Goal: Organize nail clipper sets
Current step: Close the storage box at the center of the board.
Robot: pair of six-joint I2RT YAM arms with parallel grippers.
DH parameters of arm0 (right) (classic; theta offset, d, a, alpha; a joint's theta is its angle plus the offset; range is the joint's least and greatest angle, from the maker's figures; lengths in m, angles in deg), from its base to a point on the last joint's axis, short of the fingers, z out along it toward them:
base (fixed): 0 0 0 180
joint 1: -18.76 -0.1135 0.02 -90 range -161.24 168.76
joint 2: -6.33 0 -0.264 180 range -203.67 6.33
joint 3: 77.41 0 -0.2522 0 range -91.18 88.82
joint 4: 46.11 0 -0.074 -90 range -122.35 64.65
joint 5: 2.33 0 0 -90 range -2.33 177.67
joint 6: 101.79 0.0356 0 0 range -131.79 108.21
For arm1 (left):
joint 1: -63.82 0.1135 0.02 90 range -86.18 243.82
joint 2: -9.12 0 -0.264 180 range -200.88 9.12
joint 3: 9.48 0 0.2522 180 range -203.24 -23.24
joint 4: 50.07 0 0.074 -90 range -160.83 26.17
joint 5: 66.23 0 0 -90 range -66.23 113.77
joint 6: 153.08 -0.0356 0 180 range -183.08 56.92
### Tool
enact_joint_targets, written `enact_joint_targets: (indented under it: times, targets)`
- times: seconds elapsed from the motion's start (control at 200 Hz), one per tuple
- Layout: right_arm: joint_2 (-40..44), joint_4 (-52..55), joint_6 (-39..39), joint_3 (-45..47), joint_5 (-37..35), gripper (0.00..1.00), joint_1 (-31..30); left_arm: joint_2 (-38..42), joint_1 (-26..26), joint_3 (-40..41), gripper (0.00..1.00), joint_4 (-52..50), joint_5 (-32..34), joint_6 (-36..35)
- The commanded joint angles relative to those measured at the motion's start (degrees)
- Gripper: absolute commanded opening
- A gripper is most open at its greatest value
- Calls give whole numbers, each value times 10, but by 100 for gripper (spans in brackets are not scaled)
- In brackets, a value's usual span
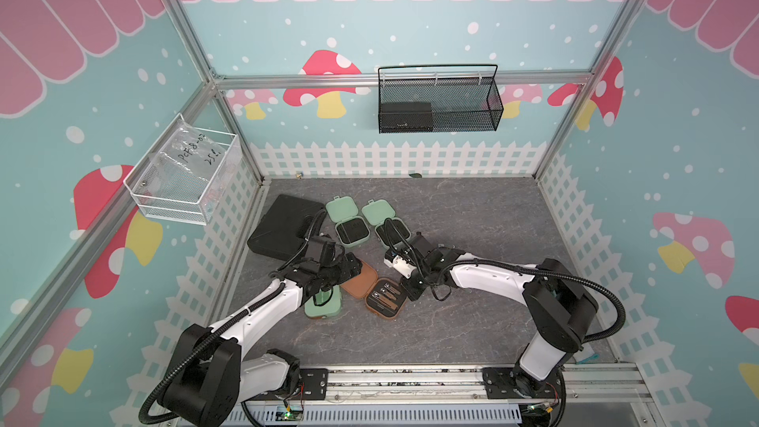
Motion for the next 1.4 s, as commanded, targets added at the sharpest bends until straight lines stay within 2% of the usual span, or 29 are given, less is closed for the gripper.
enact_joint_targets:
  times: [0.0,0.3,0.55,0.676,0.876,0.936,1.006,1.051,1.191,1.396]
  targets:
    - [4,-19,-34,-2,24,0,0,-11,3,7,89,64,-48,-14]
    - [-66,-4,-94,-69,-91,0,-3,40,-1,48,89,152,-117,-14]
    - [-138,-46,-141,-132,-100,0,-4,20,-11,59,89,189,-150,-3]
    - [-169,-46,-138,-158,-110,0,-5,13,-22,63,89,214,-155,4]
    - [-144,-5,-54,-156,-175,27,-4,10,-30,57,89,218,-159,-2]
    - [-117,10,-14,-146,-192,36,-4,4,-31,54,89,224,-164,-2]
    - [-68,14,36,-124,-196,53,-4,-5,-32,50,89,237,-172,0]
    - [-35,11,66,-106,-191,59,-4,-12,-32,46,89,243,-175,1]
    - [50,7,163,-65,-177,62,5,-45,-65,25,89,253,-182,0]
    - [108,-32,271,-10,-68,63,52,-107,-95,18,88,289,-179,12]
